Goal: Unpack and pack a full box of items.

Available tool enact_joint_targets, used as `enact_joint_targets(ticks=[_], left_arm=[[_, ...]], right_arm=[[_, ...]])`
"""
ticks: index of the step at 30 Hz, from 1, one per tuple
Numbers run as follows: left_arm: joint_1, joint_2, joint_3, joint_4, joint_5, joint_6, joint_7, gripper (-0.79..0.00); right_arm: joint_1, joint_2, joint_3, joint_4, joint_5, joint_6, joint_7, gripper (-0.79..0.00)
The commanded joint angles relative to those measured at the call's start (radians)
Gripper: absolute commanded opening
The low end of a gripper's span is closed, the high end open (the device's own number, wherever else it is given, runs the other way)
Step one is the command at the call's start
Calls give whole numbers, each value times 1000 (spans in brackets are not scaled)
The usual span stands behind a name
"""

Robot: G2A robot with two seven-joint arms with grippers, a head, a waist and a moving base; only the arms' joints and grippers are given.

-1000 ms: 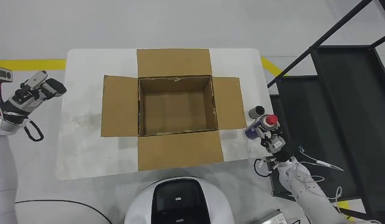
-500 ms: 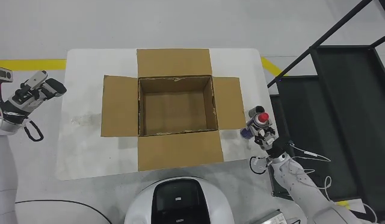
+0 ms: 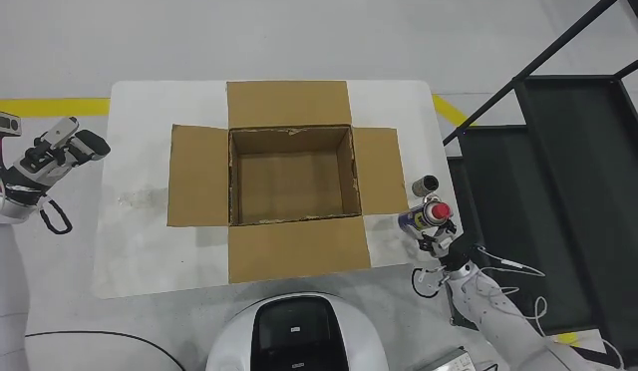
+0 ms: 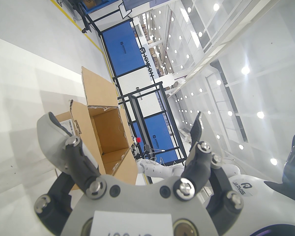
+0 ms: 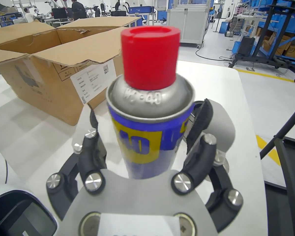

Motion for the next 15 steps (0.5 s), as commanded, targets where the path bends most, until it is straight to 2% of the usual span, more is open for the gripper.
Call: enact_joint_targets(ticks=[1, 7, 15], left_arm=[[0, 0, 0, 0, 0, 0, 0, 0], [0, 0, 0, 0, 0, 0, 0, 0], [0, 0, 0, 0, 0, 0, 0, 0]], right_arm=[[-17, 9, -4, -8, 0, -2, 2, 0], [-54, 34, 2, -14, 27, -45, 45, 0], [-4, 31, -2, -9, 52, -94, 94, 0]])
